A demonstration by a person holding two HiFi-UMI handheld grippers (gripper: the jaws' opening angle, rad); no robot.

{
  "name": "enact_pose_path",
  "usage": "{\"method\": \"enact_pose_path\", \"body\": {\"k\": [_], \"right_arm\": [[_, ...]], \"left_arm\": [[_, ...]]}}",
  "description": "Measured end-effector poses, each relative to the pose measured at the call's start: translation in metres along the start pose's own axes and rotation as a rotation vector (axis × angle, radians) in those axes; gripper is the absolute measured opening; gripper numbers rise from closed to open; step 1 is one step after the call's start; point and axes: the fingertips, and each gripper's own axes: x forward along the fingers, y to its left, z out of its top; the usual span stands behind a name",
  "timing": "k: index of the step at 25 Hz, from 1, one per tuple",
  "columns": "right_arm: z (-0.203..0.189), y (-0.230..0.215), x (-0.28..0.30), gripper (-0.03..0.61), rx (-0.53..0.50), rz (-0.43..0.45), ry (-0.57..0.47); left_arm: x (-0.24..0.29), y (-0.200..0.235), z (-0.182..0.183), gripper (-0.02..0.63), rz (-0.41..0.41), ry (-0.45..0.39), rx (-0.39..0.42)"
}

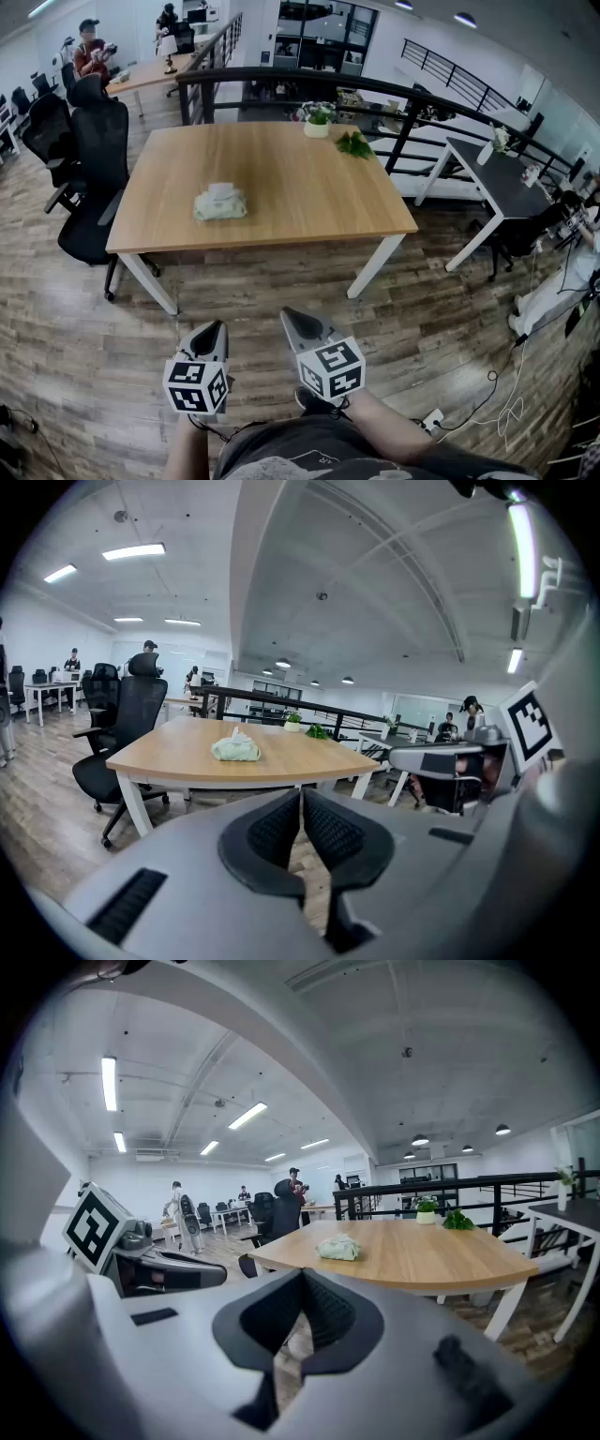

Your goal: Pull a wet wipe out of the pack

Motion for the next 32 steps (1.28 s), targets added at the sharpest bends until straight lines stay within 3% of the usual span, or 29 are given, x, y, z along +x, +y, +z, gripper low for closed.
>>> {"method": "enact_pose_path", "body": {"k": [13, 21, 32], "right_arm": [[-0.01, 0.016, -0.005, 0.025, -0.022, -0.005, 0.016], [-0.01, 0.022, -0.014, 0.025, 0.002, -0.074, -0.028], [-0.015, 0.017, -0.012, 0.026, 0.056, -0.096, -0.047]], "left_arm": [[-0.017, 0.004, -0.01, 0.026, -0.008, -0.016, -0.022], [-0.031, 0.008, -0.007, 0.026, -0.027, -0.041, -0.019], [-0.026, 0.018, -0.016, 0.026, -0.055, -0.025, -0.026]]}}
